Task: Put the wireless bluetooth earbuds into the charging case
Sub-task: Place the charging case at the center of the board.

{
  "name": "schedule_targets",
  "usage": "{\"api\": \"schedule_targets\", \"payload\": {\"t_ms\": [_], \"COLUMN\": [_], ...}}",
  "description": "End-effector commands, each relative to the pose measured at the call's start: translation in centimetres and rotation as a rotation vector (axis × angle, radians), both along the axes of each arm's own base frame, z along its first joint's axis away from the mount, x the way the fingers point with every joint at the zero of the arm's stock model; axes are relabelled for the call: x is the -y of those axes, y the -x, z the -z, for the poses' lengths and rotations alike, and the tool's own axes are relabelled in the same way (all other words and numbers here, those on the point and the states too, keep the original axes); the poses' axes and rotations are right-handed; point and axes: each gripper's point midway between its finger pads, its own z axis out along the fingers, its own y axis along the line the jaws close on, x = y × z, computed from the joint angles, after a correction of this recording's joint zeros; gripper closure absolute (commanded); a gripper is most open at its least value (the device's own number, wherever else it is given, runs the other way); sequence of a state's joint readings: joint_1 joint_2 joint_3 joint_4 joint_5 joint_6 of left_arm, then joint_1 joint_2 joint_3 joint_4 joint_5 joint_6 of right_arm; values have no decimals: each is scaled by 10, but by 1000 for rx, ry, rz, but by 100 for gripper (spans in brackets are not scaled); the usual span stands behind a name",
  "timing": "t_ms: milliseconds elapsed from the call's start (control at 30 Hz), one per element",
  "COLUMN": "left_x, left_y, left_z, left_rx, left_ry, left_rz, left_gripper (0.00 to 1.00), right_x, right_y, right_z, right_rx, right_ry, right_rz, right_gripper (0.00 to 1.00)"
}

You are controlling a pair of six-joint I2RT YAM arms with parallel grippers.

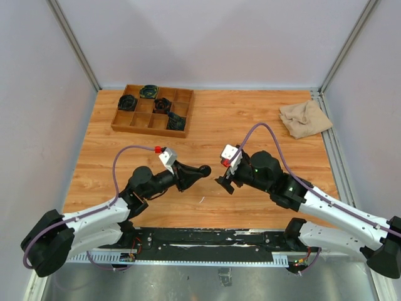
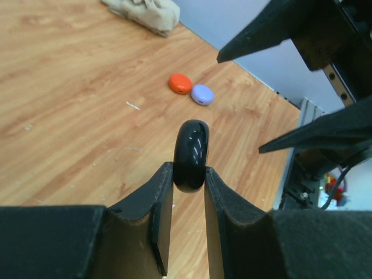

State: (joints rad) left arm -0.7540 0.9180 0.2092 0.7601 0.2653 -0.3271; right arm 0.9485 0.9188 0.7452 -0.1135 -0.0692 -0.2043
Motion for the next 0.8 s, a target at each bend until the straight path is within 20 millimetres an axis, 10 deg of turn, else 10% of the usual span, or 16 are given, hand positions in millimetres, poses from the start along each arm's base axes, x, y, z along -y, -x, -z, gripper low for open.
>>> {"api": "schedule_targets", "payload": {"t_ms": [0,767], "left_x": [21,116], "left_y": [1,-43], "left_z": [0,123], "left_rx": [-182,-758], "left_ry": [29,-89], "left_rz": [66,56], "left_gripper": [100,82], "right_x": [20,84], "right_y": [-16,-23], "right_z": [-1,16], "right_rx": [25,76], "right_ry": [-67,-111], "right_rz": [157,438], "right_gripper": [15,9]}}
